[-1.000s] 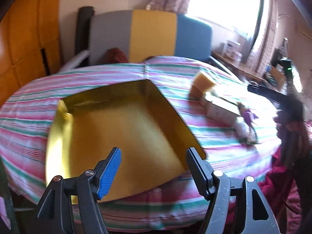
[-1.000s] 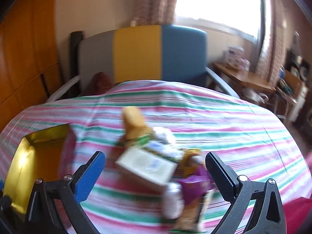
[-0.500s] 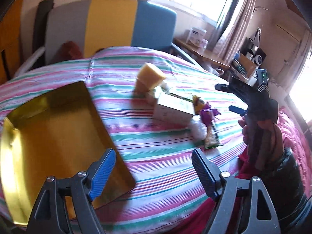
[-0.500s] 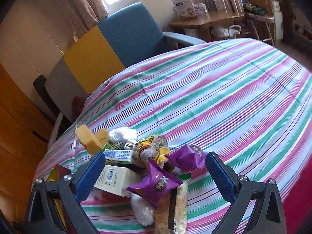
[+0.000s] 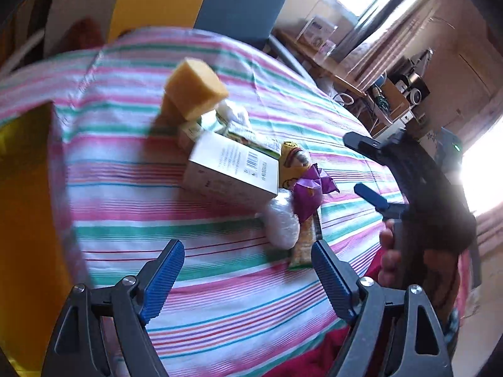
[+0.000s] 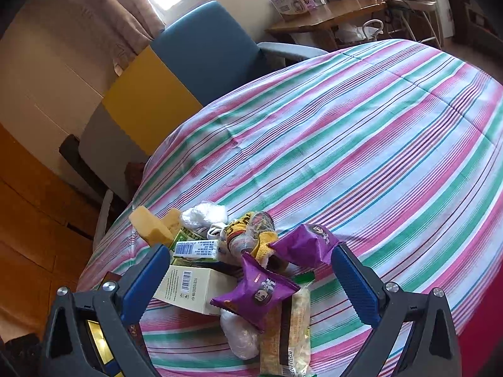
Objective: Organize objects
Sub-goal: 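Move the left tool to the item cluster and grasp the cream box, then lift the cream box with the left tool and carry it over the gold tray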
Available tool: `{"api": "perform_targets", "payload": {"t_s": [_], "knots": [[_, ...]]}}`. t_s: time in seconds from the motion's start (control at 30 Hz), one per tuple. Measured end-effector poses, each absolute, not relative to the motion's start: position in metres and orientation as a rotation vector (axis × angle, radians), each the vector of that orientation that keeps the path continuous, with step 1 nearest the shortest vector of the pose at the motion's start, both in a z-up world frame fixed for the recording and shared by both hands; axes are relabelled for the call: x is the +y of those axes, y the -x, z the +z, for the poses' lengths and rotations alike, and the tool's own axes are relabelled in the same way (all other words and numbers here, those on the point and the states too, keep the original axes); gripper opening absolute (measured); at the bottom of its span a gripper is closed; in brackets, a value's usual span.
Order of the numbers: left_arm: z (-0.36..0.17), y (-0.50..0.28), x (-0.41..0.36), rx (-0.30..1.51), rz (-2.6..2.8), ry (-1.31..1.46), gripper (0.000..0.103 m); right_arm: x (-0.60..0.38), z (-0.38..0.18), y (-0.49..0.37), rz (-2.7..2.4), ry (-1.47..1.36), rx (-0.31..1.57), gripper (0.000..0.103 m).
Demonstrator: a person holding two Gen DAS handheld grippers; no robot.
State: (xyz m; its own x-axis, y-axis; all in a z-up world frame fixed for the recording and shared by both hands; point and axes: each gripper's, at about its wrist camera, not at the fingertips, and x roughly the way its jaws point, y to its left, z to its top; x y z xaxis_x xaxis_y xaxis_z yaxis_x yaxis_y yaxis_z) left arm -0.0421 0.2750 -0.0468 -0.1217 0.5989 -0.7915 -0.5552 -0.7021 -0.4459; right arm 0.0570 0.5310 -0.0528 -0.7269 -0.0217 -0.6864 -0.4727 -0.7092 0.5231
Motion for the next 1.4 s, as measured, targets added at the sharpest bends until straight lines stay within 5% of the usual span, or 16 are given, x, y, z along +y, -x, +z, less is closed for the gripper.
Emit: {"api": "perform_targets", "payload": {"t_s": [0.47, 1.23, 1.33, 1.4], "knots": [[-0.093, 0.113, 0.332, -0.271, 1.955, 1.622, 0.085, 0.534, -0.052, -0.059, 2.504, 0.98, 1.096, 0.103], [-0.107, 0.121, 0.368, 0.097, 2.088, 1.625, 0.094, 0.532, -0.058, -0.056, 2.495, 1.023, 1.099, 0.103], [-0.102, 0.11, 0.357, 0.166, 2.089, 1.576, 0.087, 0.531, -0.059, -0.055, 2.497, 1.032, 1.092, 0.103], [-0.096, 0.104, 0.343, 0.185, 2.087, 1.549, 0.069, 0.53, -0.058, -0.055, 2.502, 1.036, 1.085, 0.103]]}}
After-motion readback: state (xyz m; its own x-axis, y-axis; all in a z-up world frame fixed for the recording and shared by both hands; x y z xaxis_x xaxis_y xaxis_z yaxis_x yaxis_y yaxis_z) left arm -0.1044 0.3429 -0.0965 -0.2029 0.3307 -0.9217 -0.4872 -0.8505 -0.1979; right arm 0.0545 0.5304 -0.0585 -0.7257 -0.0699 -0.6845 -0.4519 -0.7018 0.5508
